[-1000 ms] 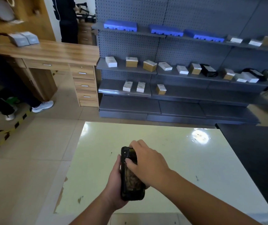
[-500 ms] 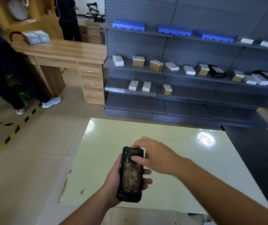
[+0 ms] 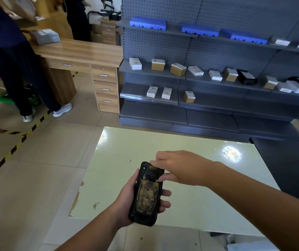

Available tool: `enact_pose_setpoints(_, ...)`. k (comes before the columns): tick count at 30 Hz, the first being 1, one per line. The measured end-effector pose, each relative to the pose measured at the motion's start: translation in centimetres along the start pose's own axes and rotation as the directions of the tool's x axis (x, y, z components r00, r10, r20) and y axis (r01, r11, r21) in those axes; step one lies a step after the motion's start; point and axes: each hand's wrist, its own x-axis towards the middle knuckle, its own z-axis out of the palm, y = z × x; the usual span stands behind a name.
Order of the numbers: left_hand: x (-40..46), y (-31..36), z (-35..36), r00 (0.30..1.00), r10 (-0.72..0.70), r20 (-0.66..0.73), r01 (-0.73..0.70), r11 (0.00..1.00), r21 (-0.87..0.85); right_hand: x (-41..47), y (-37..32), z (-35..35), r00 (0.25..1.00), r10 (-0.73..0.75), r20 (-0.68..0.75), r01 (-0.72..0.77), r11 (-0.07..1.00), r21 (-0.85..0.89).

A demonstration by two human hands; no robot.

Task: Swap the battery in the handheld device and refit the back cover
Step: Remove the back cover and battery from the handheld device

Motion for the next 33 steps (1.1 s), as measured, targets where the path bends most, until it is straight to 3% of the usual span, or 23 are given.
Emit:
enact_pose_setpoints(6,-0.7,-0.2,0.3,1.0,0.003,-0.009,-0.004,0.998,-0.067,-0.3,-0.6,0.4,0.979,-0.182,-0.087,0.16,0.962,-0.22)
enact_pose_setpoints(13,-1.0,-0.1,0.6,1.0,-0.001,0.008,0.002,0.993,-0.122,-0.2,-0.3,1.5,0.969,-0.184,-0.162,0.158,0.974,-0.161)
enact_pose_setpoints(15,-1.0,-0.1,0.4,1.0,-0.002,-0.006,0.001,0.992,-0.13,0.1,-0.2,2.0,0.982,-0.096,-0.161,0.091,0.995,-0.037)
enact_pose_setpoints(17,-0.9,-0.1,0.2,0.999,0.016,-0.031,-0.02,0.99,-0.138,0.2,-0.4,2.5,0.978,0.133,-0.16,-0.09,0.965,0.247)
enact_pose_setpoints(18,-0.7,-0.1,0.1,0.998,0.039,-0.058,-0.046,0.99,-0.13,0.4,-0.6,2.9,0.947,0.286,-0.146,-0.203,0.886,0.417)
enact_pose_setpoints(19,-0.5,0.0,0.1,0.994,0.067,-0.09,-0.077,0.99,-0.119,0.7,-1.1,3.2,0.889,0.452,-0.075,-0.317,0.725,0.612)
enact_pose_setpoints(20,-0.3,0.2,0.2,0.988,0.093,-0.12,-0.106,0.988,-0.108,1.2,-1.9,3.4,0.803,0.592,0.065,-0.405,0.463,0.788)
enact_pose_setpoints(21,-0.1,0.5,0.3,0.982,0.116,-0.148,-0.13,0.987,-0.093,1.8,-3.0,3.5,0.721,0.653,0.234,-0.433,0.159,0.887)
enact_pose_setpoints(22,0.1,0.8,0.5,0.975,0.132,-0.178,-0.147,0.986,-0.075,2.4,-3.8,3.7,0.659,0.658,0.364,-0.42,-0.079,0.904)
enact_pose_setpoints(23,0.2,1.0,0.6,0.967,0.14,-0.212,-0.156,0.986,-0.06,2.9,-4.5,3.9,0.632,0.653,0.417,-0.397,-0.189,0.898)
enact_pose_setpoints(28,0.4,1.4,0.4,0.938,0.143,-0.317,-0.172,0.983,-0.067,4.3,-6.3,3.4,0.568,0.696,0.439,-0.289,-0.331,0.899)
enact_pose_setpoints(33,0.0,1.6,0.4,0.952,0.167,-0.255,-0.195,0.977,-0.087,3.3,-6.2,3.1,0.631,0.682,0.369,-0.184,-0.331,0.926)
